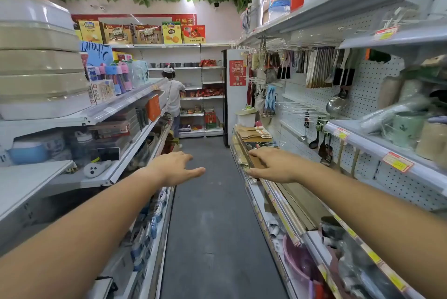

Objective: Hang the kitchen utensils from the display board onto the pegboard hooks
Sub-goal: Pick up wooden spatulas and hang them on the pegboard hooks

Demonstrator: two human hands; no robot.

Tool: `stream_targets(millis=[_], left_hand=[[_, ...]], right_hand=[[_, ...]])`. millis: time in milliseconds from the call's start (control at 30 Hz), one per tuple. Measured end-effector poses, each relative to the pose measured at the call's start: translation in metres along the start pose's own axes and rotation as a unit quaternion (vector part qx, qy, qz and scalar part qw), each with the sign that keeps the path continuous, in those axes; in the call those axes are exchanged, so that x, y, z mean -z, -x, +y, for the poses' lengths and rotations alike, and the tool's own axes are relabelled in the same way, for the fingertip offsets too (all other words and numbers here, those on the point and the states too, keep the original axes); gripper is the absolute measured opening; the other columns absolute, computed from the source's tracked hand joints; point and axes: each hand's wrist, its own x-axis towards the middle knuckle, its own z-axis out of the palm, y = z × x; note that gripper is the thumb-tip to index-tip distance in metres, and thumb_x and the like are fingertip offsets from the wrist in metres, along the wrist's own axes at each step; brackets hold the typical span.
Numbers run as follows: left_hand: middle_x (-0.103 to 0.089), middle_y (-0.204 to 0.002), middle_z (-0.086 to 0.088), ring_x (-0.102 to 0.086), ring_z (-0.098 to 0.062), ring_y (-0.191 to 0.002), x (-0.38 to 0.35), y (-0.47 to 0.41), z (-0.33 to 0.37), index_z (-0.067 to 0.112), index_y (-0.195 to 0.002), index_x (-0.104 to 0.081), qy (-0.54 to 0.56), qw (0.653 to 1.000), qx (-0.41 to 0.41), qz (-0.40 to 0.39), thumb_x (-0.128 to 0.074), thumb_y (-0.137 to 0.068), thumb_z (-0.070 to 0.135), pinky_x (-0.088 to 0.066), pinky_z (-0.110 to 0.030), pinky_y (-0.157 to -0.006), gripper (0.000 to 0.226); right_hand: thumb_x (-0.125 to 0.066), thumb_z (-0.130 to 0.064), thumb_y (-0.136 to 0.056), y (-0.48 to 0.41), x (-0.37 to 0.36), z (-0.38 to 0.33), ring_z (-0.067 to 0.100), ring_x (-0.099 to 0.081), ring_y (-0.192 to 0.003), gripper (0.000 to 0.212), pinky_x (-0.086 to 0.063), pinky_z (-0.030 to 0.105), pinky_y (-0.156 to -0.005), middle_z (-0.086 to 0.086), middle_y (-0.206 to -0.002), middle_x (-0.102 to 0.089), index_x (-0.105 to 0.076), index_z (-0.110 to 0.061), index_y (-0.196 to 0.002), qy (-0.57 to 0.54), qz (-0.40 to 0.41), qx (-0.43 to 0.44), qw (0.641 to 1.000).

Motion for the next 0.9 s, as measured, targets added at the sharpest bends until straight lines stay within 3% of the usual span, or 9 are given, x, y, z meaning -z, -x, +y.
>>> stream_targets(millis=[233,533,900], left_hand=[[-0.054,-0.140,-0.002,-0.053,-0.022,-0.124,-0.007,-0.017,0.012,0.023,-0.139,-0.047,0.001,0.999,0.032,-0.041,-0.026,-0.070,0.093,-0.045,-0.042,-0.102,0.101],[-0.043,-0.151,-0.003,-0.044,-0.022,-0.136,-0.026,-0.045,0.038,0.021,-0.148,-0.038,-0.014,0.999,0.024,-0.017,-0.030,-0.077,0.087,-0.039,-0.041,-0.110,0.097],[-0.047,-0.147,-0.005,-0.046,-0.024,-0.133,-0.065,-0.140,-0.020,0.018,-0.146,-0.039,-0.057,0.998,0.022,0.001,-0.025,-0.082,0.084,-0.039,-0.042,-0.109,0.093]], right_hand=[[-0.040,-0.074,-0.090,-0.008,-0.006,0.022,0.022,-0.034,-0.145,0.082,-0.030,0.042,-0.119,0.000,-0.160,-0.033,-0.027,-0.025,-0.155,0.046,-0.007,-0.005,0.999],[-0.041,-0.075,-0.089,-0.032,-0.024,0.046,0.024,-0.032,-0.146,0.087,-0.029,0.042,-0.118,0.004,-0.160,-0.032,-0.025,-0.020,-0.156,0.051,-0.028,-0.001,0.998],[-0.041,-0.077,-0.086,-0.149,-0.055,0.057,0.023,-0.031,-0.146,0.092,-0.030,0.042,-0.119,0.002,-0.161,-0.031,-0.022,-0.020,-0.156,0.068,0.008,-0.002,0.998]])
